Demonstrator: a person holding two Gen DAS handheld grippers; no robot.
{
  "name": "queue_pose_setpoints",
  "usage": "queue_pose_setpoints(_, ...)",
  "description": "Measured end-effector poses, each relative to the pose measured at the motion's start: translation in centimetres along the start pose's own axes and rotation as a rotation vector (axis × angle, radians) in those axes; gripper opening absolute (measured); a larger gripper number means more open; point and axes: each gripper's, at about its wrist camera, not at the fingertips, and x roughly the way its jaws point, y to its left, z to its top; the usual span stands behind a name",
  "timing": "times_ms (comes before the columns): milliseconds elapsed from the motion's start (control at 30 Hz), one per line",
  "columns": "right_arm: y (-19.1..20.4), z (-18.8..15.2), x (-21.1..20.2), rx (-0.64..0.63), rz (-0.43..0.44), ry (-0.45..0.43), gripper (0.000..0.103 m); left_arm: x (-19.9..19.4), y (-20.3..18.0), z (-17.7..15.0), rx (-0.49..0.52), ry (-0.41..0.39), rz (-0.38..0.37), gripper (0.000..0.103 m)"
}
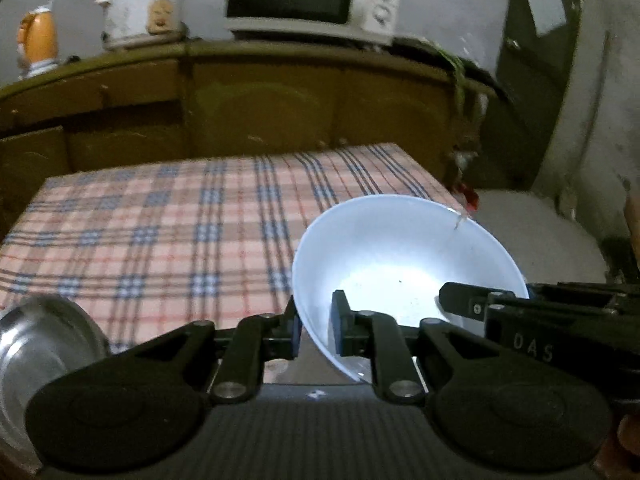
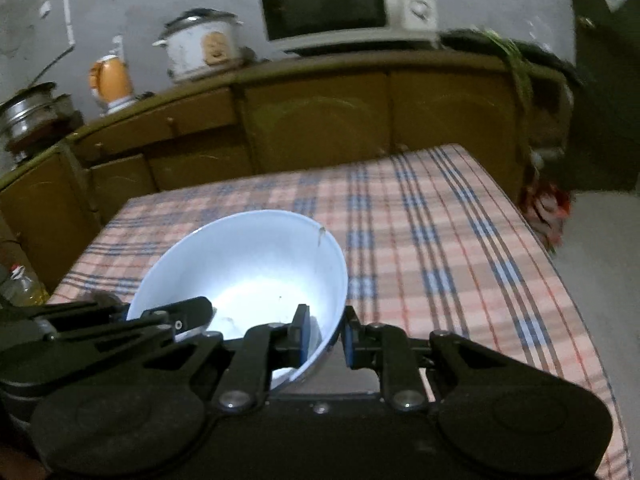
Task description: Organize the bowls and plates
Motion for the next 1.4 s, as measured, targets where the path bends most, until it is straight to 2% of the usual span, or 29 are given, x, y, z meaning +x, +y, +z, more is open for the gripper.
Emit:
queue_pose_setpoints(300, -1.9, -3.9, 1.9, 0.023, -0.016, 0.083, 0.022, 2.9, -0.4, -3.7, 0.028, 0.085, -0.020, 0.016)
queue_pose_setpoints(533, -1.9, -5.5, 3.0, 0.008, -0.016, 0.101, 0.022, 3.7, -0.2, -4.9, 0.038, 0.102, -0.018, 0.017)
queue_pose_setpoints(833, -0.7, -6.5, 4.0, -0.049, -0.017, 0.082, 0.024, 3.8, 0.8, -6.2, -0.011, 0.087, -0.025, 0.019)
queue_pose_setpoints(1167, -1.6, -5.8, 3.7, -0.026, 0.011, 0.099, 0.026, 3.6, 1.0, -6.1, -0.014, 0.096, -0.038, 0.021)
queue_pose_setpoints(1200, -1.7, -5.6, 3.5, -0.025, 0.008, 0.095, 0.032, 3.6, 1.0, -6.1, -0.013, 0.096, -0.038, 0.022)
queue_pose_setpoints(1233, -1.7, -5.5, 3.2, -0.030, -0.004, 0.074, 0.055, 3.5, 0.9, -6.1, -0.008, 0.086, -0.031, 0.023)
queue_pose_setpoints(1267, -1.7, -5.2, 2.8, -0.040, -0.032, 0.053, 0.065, 3.3, 0.8, -6.0, -0.004, 0.083, -0.027, 0.024)
queue_pose_setpoints(1300, -1.8, -5.0, 2.4, -0.047, -0.046, 0.036, 0.069, 3.2, 0.8, -5.9, 0.000, 0.080, -0.026, 0.025)
queue_pose_setpoints(1400, -2.6, -4.5, 1.9, -0.015, -0.029, 0.030, 0.069, 2.8, 0.6, -5.7, 0.003, 0.072, -0.019, 0.029)
